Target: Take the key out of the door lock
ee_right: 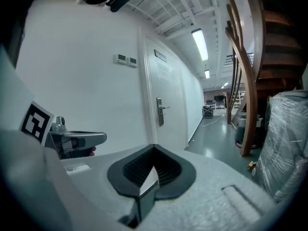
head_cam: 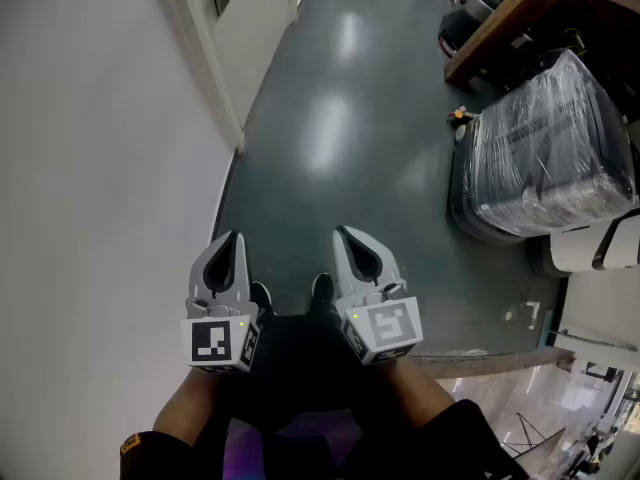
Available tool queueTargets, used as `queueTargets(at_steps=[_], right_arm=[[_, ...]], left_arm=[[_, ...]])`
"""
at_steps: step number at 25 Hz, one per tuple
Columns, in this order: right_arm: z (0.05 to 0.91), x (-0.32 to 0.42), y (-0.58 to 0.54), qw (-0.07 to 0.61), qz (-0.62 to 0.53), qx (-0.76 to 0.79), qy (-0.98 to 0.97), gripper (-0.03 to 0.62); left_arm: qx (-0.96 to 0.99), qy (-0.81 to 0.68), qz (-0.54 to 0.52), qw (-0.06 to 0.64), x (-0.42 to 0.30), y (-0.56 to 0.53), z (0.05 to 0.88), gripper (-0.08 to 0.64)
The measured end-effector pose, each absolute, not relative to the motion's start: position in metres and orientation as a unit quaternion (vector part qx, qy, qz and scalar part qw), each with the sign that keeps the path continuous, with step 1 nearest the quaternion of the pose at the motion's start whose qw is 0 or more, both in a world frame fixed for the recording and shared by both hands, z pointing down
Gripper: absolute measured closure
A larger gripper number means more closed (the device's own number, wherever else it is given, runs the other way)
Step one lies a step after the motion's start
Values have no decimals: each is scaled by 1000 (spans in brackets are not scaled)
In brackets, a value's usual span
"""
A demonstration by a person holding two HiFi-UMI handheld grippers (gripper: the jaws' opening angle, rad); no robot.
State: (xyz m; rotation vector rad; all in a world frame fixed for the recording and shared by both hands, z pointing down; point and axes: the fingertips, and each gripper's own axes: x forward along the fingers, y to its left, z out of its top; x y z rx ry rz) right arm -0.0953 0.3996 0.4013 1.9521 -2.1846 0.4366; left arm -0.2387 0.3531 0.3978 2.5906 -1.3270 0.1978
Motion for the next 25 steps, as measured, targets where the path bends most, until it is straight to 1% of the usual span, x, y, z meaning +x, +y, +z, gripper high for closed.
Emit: queueTargets(at_steps=[8,12,15,25], right_arm=[[393,-89,410,78,137,651,-743,603],[399,-85,411,77,154,644,-746,603],[403,-81,409,61,169,629,-756,601],[404,-23,406,48,161,632,-756,600]], left_arm=[[884,-450,70,109,-226,364,391,541],[884,-449,73,107,-217,366,392,541],[883,-450,77,106,-209,370,394,541],[880,-458,77,97,-162,366,390,541]])
